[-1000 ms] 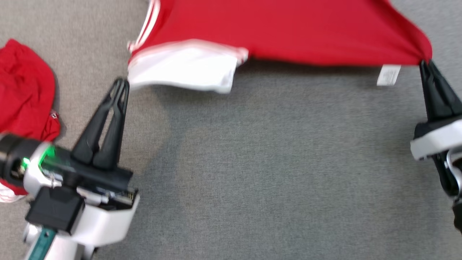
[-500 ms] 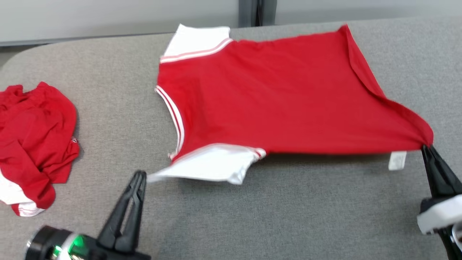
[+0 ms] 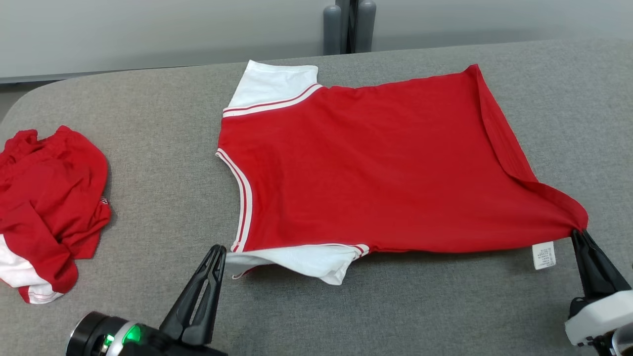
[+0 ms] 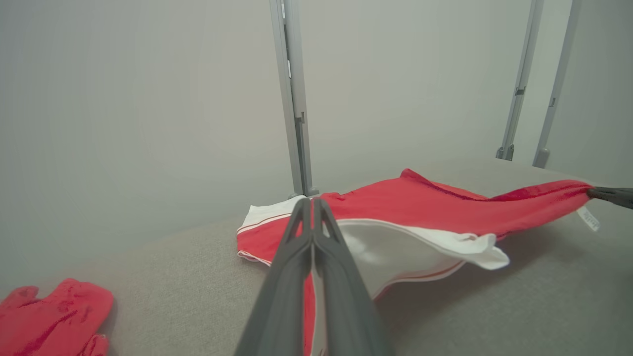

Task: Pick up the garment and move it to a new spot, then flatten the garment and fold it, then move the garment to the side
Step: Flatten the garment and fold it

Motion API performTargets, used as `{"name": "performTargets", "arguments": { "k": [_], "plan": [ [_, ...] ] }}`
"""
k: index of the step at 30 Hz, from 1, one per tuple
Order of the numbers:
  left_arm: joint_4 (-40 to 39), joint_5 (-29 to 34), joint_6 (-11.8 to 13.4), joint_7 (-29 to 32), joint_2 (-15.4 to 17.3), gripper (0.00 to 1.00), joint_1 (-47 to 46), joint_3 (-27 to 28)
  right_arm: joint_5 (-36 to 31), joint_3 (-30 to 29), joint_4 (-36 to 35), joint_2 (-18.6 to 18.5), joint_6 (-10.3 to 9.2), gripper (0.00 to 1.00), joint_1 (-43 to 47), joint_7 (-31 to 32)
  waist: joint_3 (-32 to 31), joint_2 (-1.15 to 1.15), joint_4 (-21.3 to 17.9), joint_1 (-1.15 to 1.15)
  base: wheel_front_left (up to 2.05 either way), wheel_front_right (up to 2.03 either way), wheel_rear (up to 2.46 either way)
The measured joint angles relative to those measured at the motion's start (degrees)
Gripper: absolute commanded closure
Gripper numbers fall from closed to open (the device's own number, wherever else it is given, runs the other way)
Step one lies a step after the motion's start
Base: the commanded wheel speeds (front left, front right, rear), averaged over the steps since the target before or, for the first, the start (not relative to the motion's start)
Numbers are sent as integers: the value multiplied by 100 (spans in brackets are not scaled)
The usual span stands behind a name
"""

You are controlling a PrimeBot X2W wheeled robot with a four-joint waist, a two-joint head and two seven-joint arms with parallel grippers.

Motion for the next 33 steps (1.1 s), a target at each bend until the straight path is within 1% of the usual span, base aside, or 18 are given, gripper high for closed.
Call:
{"name": "performTargets", "arguments": {
  "k": [6,8,10,14,18,23,24,25,26,27,28,29,30,31,33],
  "plan": [
    [503,-130,-37,48,-154,100,-710,54,-377,-19,355,266,0,100,-567,345,104,0,-57,0,0,0,0],
    [749,-149,-53,93,-166,100,-908,73,-504,-93,497,360,0,100,-791,420,174,0,-63,0,0,0,0],
    [1139,-177,-133,83,-170,100,-1271,75,-666,-177,744,455,0,100,-1142,465,295,0,-49,0,0,0,0],
    [1708,-168,-221,48,-178,100,-1727,45,-834,-225,1118,577,0,100,-1651,470,459,0,-21,0,0,0,0],
    [2184,-115,-272,-41,-259,100,-2226,-12,-1015,-166,1538,626,0,100,-2134,419,615,0,11,0,0,0,0],
    [2904,9,-465,-127,-259,100,-2826,-147,-1194,-93,2104,668,0,100,-2585,324,772,0,69,0,0,0,0],
    [3049,21,-478,-146,-263,100,-2932,-170,-1233,-75,2193,673,0,82,-2652,263,794,0,76,0,0,0,0],
    [3175,41,-510,-165,-259,100,-3029,-182,-1249,-71,2273,670,0,52,-2707,215,811,0,82,0,0,0,0],
    [3295,64,-524,-174,-256,100,-3119,-189,-1271,-63,2345,672,0,0,-2748,153,825,0,85,0,0,0,0],
    [3403,97,-517,-191,-248,100,-3199,-182,-1288,-53,2404,676,0,0,-2792,91,836,0,85,0,0,0,0],
    [3498,121,-513,-207,-242,84,-3273,-166,-1313,-36,2426,679,0,0,-2827,26,839,0,82,0,0,0,0],
    [3576,123,-500,-212,-242,56,-3338,-158,-1329,-25,2444,684,0,0,-2850,-27,835,0,77,0,0,0,0],
    [3576,123,-500,-212,-242,9,-3338,-158,-1329,-25,2444,684,0,0,-2850,-27,835,0,77,0,0,0,0],
    [3639,124,-469,-216,-245,0,-3377,-135,-1336,-5,2458,692,0,0,-2861,-79,824,0,71,0,0,0,0],
    [3687,103,-424,-232,-269,0,-3378,-69,-1336,25,2453,699,0,0,-2853,-176,783,0,54,0,0,0,0]
  ]
}}
